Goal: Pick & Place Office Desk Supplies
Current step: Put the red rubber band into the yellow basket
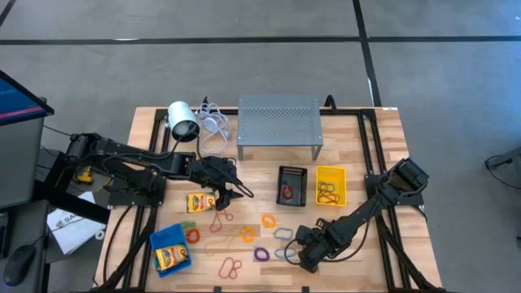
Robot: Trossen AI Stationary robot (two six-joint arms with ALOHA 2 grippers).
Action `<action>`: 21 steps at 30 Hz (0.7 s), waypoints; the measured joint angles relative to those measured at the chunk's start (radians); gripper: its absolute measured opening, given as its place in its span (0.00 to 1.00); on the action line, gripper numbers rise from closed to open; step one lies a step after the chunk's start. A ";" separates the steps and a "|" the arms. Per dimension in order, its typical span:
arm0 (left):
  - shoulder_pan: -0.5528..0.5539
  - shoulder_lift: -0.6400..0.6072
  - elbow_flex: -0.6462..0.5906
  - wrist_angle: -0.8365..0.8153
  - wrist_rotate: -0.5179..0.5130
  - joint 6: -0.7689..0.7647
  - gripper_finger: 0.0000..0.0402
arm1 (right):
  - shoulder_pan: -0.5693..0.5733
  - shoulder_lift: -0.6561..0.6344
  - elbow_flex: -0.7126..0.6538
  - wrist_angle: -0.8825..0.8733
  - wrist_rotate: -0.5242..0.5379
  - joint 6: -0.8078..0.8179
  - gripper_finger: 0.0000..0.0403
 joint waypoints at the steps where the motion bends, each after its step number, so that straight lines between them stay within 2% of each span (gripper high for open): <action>1: -0.004 0.000 0.000 0.000 0.000 0.000 0.56 | 0.001 -0.006 -0.003 -0.002 0.013 0.009 0.47; 6: -0.024 0.000 0.000 0.000 0.000 0.000 0.56 | 0.001 -0.018 -0.009 -0.009 0.029 0.012 0.37; 15: -0.034 0.000 0.000 0.000 0.000 0.000 0.56 | -0.006 -0.019 -0.011 -0.029 0.043 -0.010 0.03; 21: -0.034 0.000 0.000 0.000 0.000 0.002 0.56 | -0.015 -0.019 -0.010 -0.042 0.039 0.000 0.01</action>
